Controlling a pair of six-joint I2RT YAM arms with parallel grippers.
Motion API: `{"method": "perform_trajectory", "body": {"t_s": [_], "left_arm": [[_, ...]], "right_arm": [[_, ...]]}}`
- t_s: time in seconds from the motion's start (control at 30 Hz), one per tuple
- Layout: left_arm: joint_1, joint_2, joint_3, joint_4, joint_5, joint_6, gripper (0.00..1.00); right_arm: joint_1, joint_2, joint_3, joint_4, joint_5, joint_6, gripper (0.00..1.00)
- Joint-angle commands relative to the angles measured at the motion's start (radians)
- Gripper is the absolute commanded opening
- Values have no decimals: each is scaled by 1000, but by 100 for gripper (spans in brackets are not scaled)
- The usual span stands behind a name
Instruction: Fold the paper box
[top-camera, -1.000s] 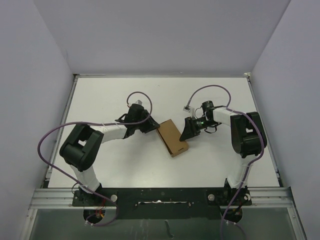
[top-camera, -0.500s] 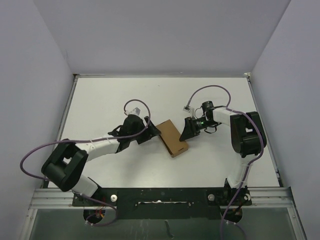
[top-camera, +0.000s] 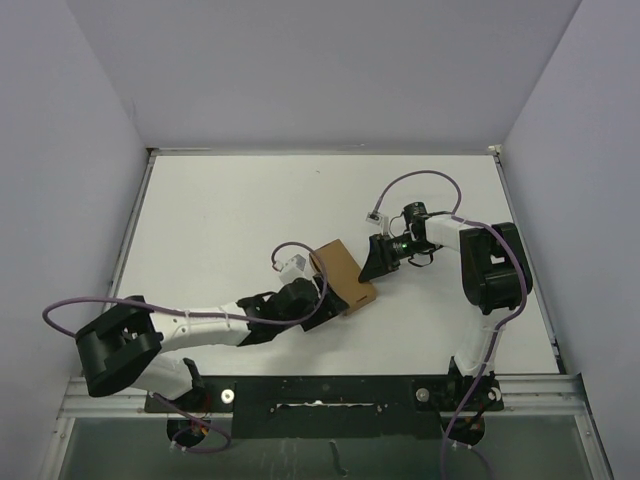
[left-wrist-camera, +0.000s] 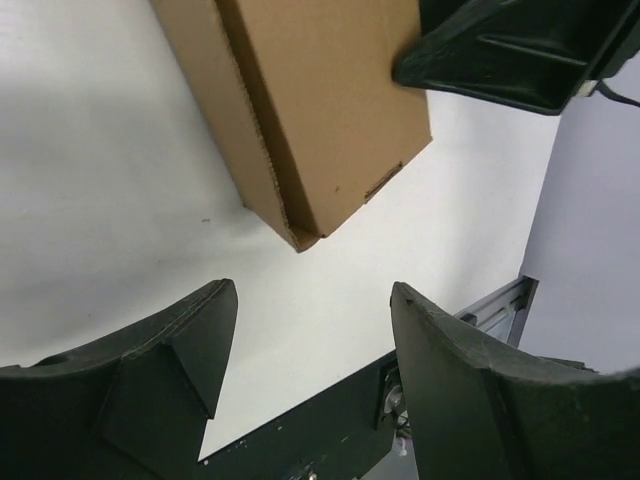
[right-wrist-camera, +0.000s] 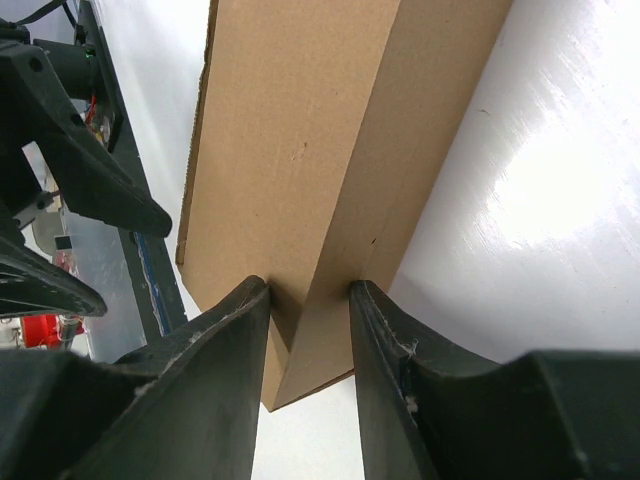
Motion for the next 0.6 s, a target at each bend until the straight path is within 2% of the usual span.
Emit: {"method": "perform_trajectory", "body": {"t_s": [0.0,0.57], "left_arm": [[-27,49,37,-15,-109,-112,61],[-27,216,116,66,-93,-121,51]], "right_arm": [[5,23,13,5,47,-30,35],[7,26,13,4,50,-32,35]]}}
